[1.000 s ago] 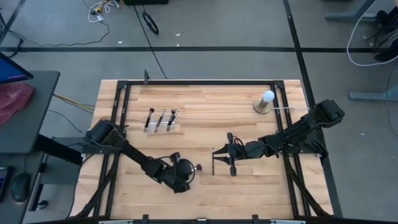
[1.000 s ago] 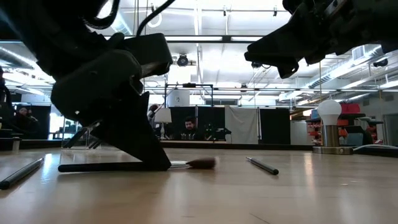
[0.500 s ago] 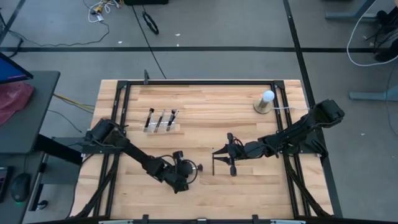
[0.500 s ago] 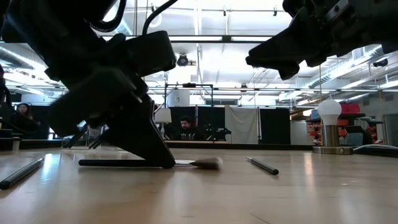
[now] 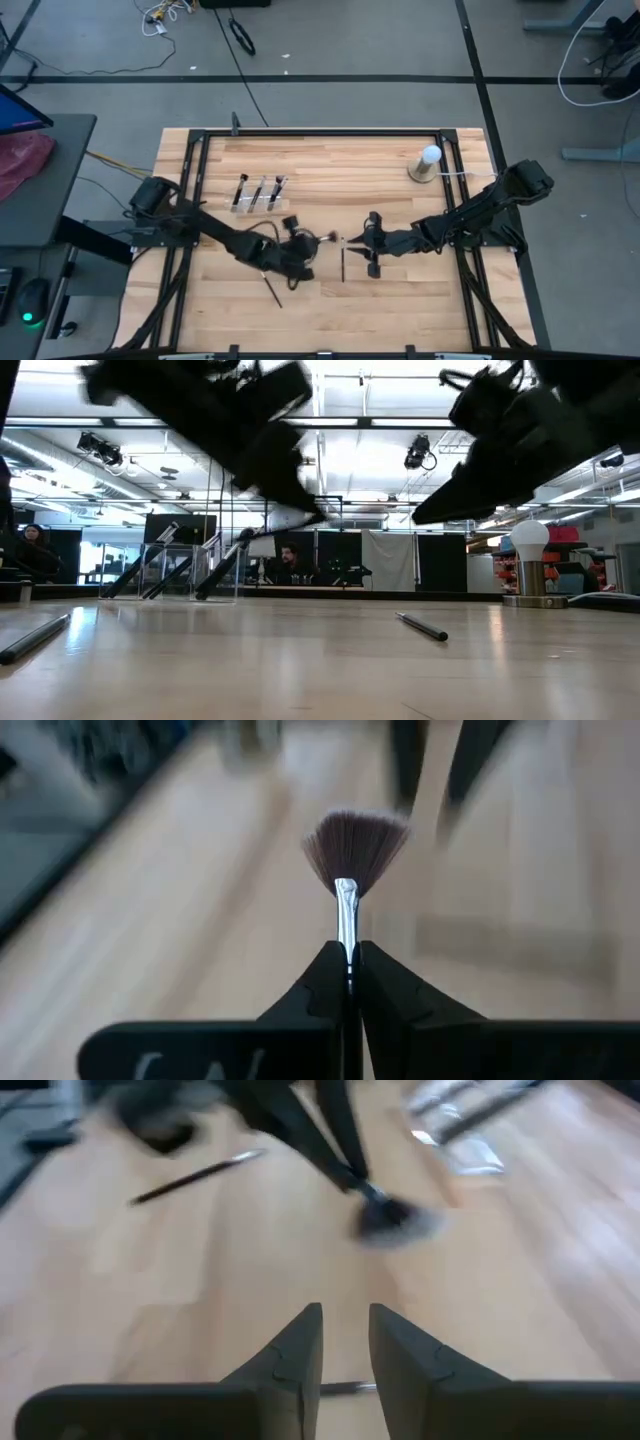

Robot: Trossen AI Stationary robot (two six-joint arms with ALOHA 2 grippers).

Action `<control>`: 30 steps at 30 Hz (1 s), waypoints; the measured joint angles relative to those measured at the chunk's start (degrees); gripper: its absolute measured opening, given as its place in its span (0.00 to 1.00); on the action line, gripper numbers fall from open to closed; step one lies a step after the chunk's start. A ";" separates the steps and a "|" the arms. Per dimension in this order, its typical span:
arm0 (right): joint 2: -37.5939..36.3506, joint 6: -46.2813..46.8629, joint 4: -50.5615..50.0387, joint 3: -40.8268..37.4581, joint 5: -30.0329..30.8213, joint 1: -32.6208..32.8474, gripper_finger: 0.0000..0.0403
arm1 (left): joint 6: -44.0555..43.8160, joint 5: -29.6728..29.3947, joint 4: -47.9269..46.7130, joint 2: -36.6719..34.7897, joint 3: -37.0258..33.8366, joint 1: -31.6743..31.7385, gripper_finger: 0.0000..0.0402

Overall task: Pick & Place Makeup Brushes
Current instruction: Put the black highlighter brush into the transparent organizer

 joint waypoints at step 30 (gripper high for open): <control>3.47 -6.48 25.79 -0.07 17.96 2.71 0.35 | 16.37 0.06 22.33 -0.29 0.35 2.02 0.06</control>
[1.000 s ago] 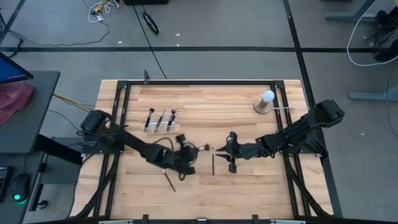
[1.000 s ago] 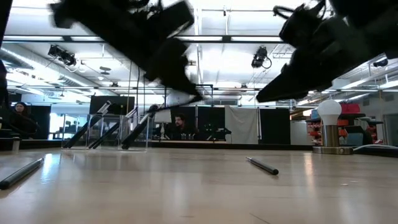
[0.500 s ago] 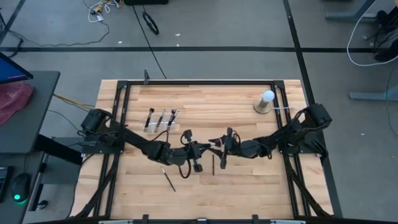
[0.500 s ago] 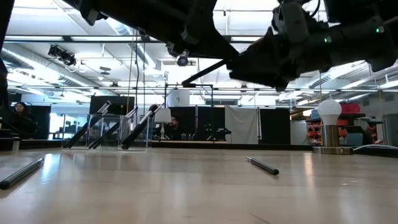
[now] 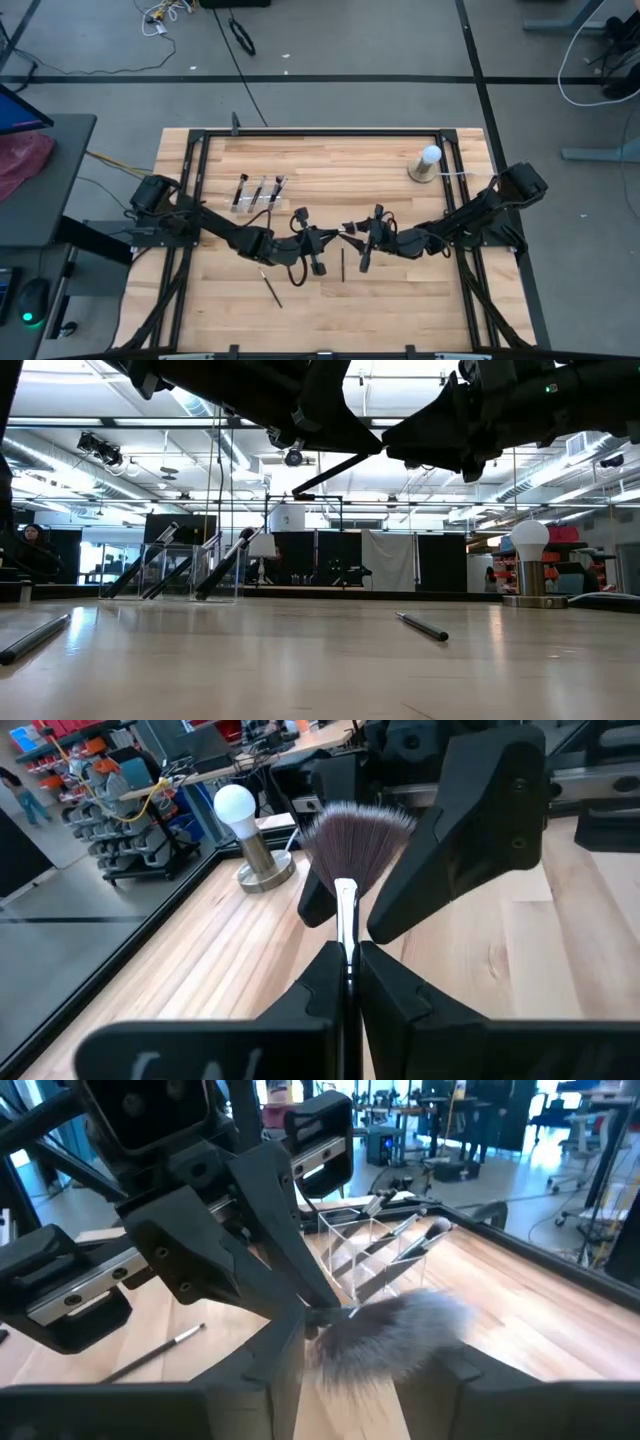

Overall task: Pick & Place Makeup Brushes
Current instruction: Put the black highlighter brush into the transparent organizer

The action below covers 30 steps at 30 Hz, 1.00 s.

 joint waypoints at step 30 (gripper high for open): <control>-3.52 -3.16 -9.35 0.00 -10.70 -0.02 0.02 | -9.03 17.80 -6.10 0.00 0.02 5.16 0.45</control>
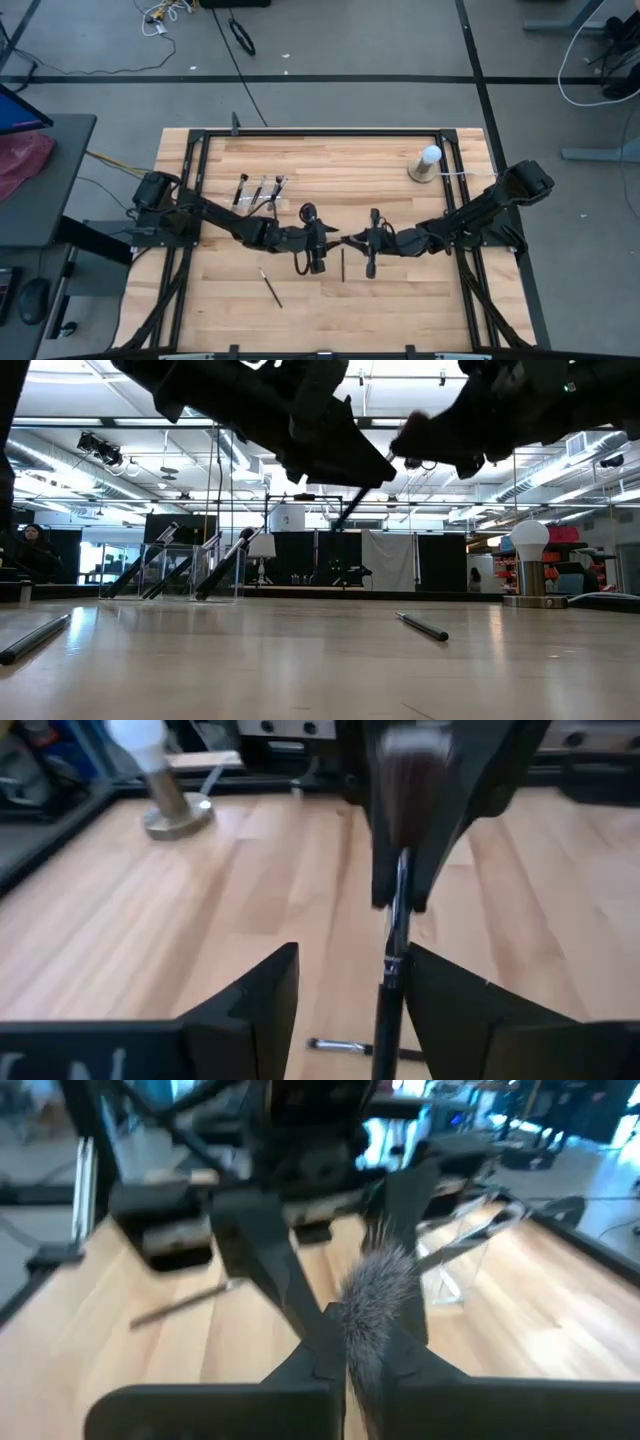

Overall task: Pick & Place Makeup Brushes
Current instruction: Put the black highlighter brush into the transparent organizer

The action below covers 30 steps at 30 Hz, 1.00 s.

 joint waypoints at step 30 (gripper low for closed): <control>0.00 0.40 -1.39 0.00 -2.31 -0.09 0.02 | -0.48 4.76 0.05 0.00 0.04 0.87 0.29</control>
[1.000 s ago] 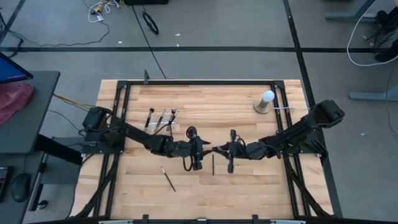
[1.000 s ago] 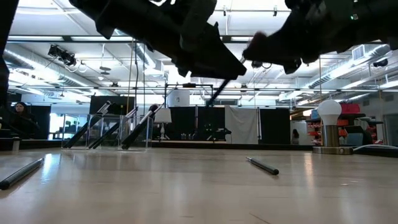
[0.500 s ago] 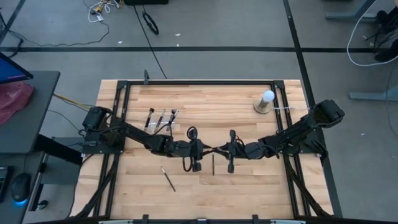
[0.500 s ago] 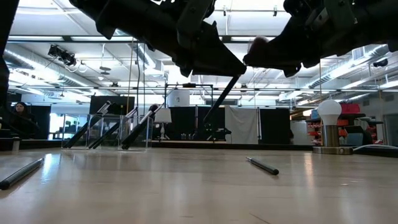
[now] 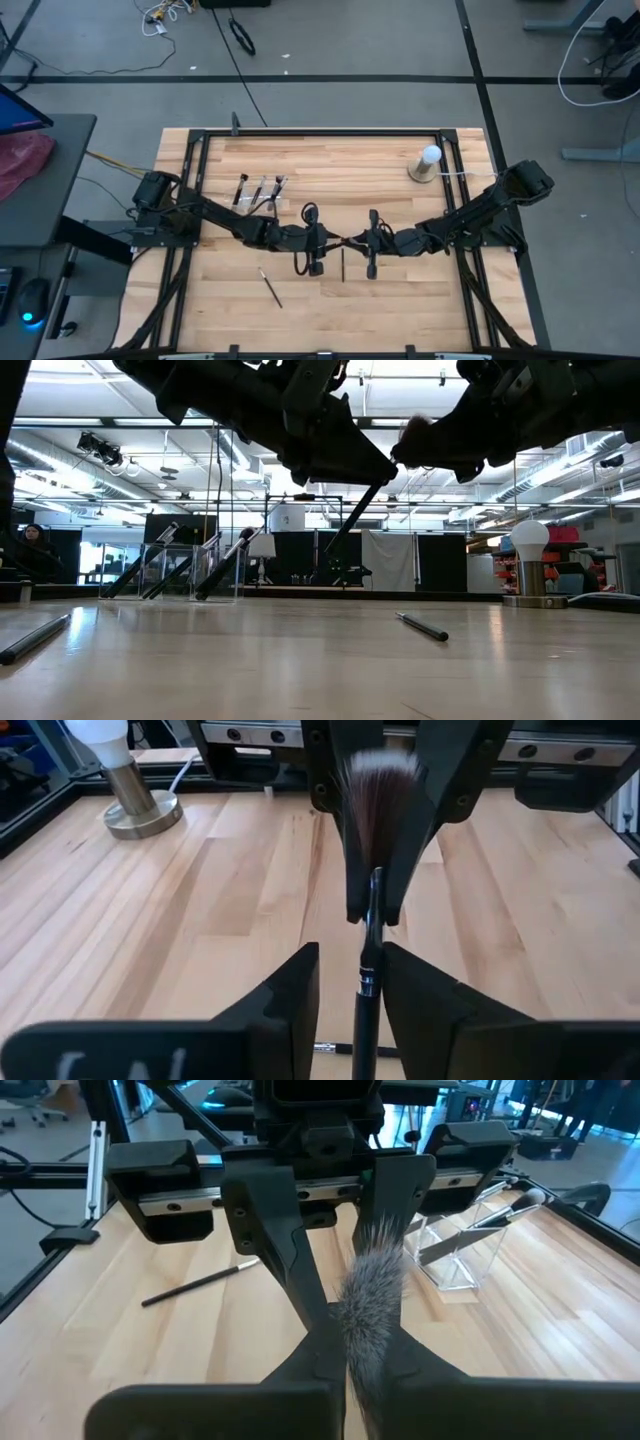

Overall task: Pick & Place Makeup Brushes
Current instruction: Put the black highlighter brush into the transparent organizer

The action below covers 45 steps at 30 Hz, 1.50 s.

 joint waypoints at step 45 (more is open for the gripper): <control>-7.26 2.40 -10.31 0.04 3.93 2.25 0.31 | 1.77 -30.40 15.81 -36.26 -30.62 -6.80 0.05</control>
